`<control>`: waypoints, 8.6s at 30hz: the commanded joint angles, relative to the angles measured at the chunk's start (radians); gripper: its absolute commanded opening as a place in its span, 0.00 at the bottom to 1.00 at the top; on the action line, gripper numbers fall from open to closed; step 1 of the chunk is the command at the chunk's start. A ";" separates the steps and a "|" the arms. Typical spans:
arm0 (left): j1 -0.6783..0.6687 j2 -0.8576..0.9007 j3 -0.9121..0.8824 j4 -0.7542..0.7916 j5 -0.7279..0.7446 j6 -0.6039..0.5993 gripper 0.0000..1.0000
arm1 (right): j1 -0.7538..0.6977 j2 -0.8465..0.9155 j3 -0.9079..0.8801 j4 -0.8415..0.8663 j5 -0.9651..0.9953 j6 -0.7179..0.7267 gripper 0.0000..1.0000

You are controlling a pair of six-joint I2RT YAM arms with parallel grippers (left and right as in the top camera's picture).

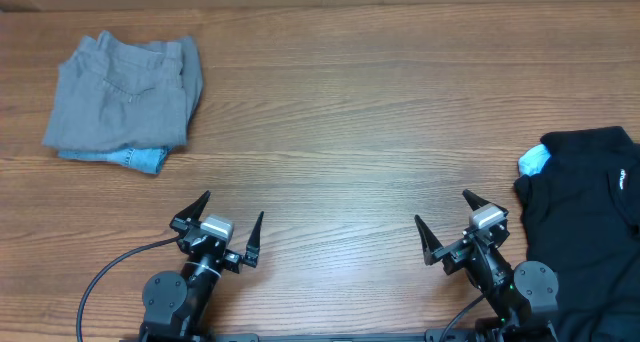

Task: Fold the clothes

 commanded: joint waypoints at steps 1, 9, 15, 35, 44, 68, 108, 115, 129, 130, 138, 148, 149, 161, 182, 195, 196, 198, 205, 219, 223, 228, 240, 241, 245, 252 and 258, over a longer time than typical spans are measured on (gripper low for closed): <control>-0.006 -0.010 -0.006 0.007 -0.005 0.019 1.00 | -0.005 -0.010 -0.006 0.005 -0.004 0.000 1.00; -0.006 -0.010 -0.006 0.006 -0.005 0.019 1.00 | -0.005 -0.010 -0.006 0.005 -0.004 0.000 1.00; -0.006 -0.010 -0.006 0.006 -0.005 0.019 1.00 | -0.005 -0.010 -0.006 0.005 -0.004 0.000 1.00; -0.006 -0.010 -0.006 0.006 -0.005 0.019 1.00 | -0.005 -0.010 -0.006 0.005 -0.004 0.000 1.00; -0.006 -0.010 -0.006 0.006 -0.005 0.019 1.00 | -0.005 -0.010 -0.006 0.005 -0.004 0.000 1.00; -0.006 -0.010 -0.006 0.011 0.072 -0.163 1.00 | -0.005 -0.010 -0.005 0.031 -0.285 0.058 1.00; -0.006 1.182 1.300 -0.852 0.091 -0.067 1.00 | -0.425 1.461 1.214 -0.609 0.304 0.582 1.00; -0.006 1.185 1.300 -0.827 0.092 -0.071 1.00 | -0.605 1.685 1.235 -0.447 0.306 0.636 0.99; -0.006 1.202 1.300 -0.771 0.093 -0.105 1.00 | -0.615 1.934 1.234 -0.368 0.351 0.768 0.58; -0.006 1.202 1.300 -0.772 0.093 -0.105 1.00 | -0.615 1.934 1.234 -0.368 0.350 0.769 0.51; -0.006 1.202 1.300 -0.763 0.092 -0.104 1.00 | -0.607 1.892 1.235 -0.296 0.032 0.705 0.04; -0.006 1.202 1.300 -0.763 0.093 -0.105 1.00 | -0.414 1.816 1.235 -0.180 -0.158 0.647 0.04; -0.006 1.202 1.300 -0.763 0.093 -0.105 1.00 | -0.358 1.816 1.235 -0.156 -0.159 0.647 0.04; -0.006 1.202 1.300 -0.763 0.092 -0.105 1.00 | 0.167 1.816 1.235 0.014 -0.154 0.654 0.11; -0.235 1.528 1.300 -0.600 0.170 -0.104 0.88 | -0.234 1.718 1.235 -0.386 -0.038 0.595 0.68; -0.322 2.028 1.300 -0.142 0.171 -0.189 0.71 | -0.271 1.718 1.235 -0.561 -0.098 0.519 0.69; -0.322 2.039 1.300 -0.142 0.171 -0.196 0.66 | -0.271 1.718 1.235 -0.564 -0.098 0.519 0.69; -0.322 2.058 1.300 -0.150 0.170 -0.202 0.43 | -0.271 1.718 1.235 -0.564 -0.090 0.519 0.69; -0.245 2.033 1.329 -0.345 -0.040 -0.203 0.04 | -0.271 1.718 1.235 -0.595 0.007 0.512 0.73; 0.154 1.937 1.606 -0.850 -0.310 -0.218 0.16 | -0.270 1.718 1.232 -0.682 0.094 0.463 0.77; 0.187 1.873 1.619 -0.844 -0.174 -0.192 0.61 | -0.267 1.718 1.226 -0.688 0.093 0.463 0.77; 0.146 1.844 1.617 -0.842 0.158 -0.037 0.73 | -0.262 1.718 1.218 -0.684 0.094 0.463 0.78; -0.148 2.028 1.593 -0.769 0.181 0.070 0.73 | -0.262 1.718 1.215 -0.687 0.094 0.463 0.80; -0.175 2.060 1.593 -0.759 0.140 0.085 0.68 | -0.262 1.718 1.212 -0.689 0.094 0.463 0.80; -0.240 2.124 1.593 -0.755 -0.022 0.092 0.67 | -0.262 1.718 1.180 -0.682 0.094 0.463 0.80; -0.267 2.139 1.594 -0.748 -0.138 0.103 0.14 | -0.262 1.718 1.147 -0.665 0.095 0.463 0.80; -0.243 2.090 1.764 -0.757 -0.313 -0.001 0.04 | -0.264 1.718 1.147 -0.659 0.154 0.464 0.80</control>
